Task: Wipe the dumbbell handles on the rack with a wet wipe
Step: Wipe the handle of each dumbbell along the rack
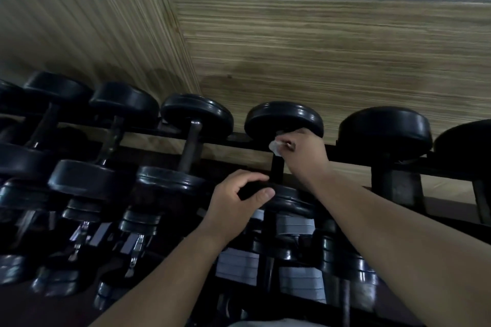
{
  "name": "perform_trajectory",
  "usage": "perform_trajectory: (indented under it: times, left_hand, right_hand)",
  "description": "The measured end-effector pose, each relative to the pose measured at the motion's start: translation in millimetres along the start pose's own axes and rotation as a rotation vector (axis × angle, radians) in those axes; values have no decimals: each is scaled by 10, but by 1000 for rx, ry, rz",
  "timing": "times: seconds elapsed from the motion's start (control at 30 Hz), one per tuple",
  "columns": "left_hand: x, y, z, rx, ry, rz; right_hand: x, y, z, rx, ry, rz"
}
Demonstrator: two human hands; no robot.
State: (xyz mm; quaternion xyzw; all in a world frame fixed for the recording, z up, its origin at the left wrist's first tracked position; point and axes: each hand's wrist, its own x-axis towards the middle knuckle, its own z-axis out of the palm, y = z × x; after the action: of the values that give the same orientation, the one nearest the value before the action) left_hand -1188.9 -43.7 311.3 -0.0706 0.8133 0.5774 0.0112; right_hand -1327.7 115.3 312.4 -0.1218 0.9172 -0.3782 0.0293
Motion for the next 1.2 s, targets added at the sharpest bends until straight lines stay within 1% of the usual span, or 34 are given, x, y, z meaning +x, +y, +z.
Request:
perform_trajectory:
  times: [0.1, 0.17, 0.23, 0.3, 0.33, 0.37, 0.43, 0.53, 0.63, 0.7, 0.73, 0.83, 0.9, 0.97, 1.1, 1.17, 1.2]
  left_hand:
    - [-4, -30, 25, -26, -3, -10]
    - [2, -55, 25, -38, -1, -8]
    - [10, -66, 25, -63, -9, -11]
    - [15, -75, 28, -72, -8, 1]
    - [18, -82, 34, -69, -3, 13]
    - [18, -92, 39, -66, 3, 28]
    - [12, -106, 42, -71, 14, 47]
    - [8, -104, 29, -73, 13, 39]
    - [8, -96, 30, -72, 14, 39]
    - [12, -113, 42, -70, 31, 59]
    - [12, -126, 47, -69, 38, 64]
    - [18, -144, 65, -61, 54, 73]
    - [18, -148, 75, -63, 62, 77]
    - [17, -144, 73, -67, 63, 77]
    - [11, -135, 72, -61, 59, 67]
    - [6, -133, 72, -61, 55, 62]
    - [7, -131, 74, -63, 54, 58]
  right_hand:
    - [58, 2, 4, -132, -85, -80]
    - [62, -38, -59, -178, -153, -50]
    - [2, -62, -123, -200, -298, -12]
    - [-75, -68, -142, -231, -452, -49]
    - [-90, -64, -132, -250, -491, -74]
    - [-81, -65, -119, -257, -491, -90]
    - [-4, -67, -93, -222, -393, -93]
    - [111, -71, -71, -138, -162, -92]
    - [89, -64, -47, -19, -52, 34]
    - [32, -40, -45, 24, -49, 121]
    - [6, -18, -64, 9, -80, 141]
    - [-54, 41, -158, -41, -247, 173]
    - [-79, 62, -166, -54, -271, 178]
    - [-52, 68, -124, -17, -211, 192]
    - [187, 139, -57, 146, 12, 251]
    - [231, 172, -26, 191, 60, 254]
    - [195, 166, -20, 221, 52, 258]
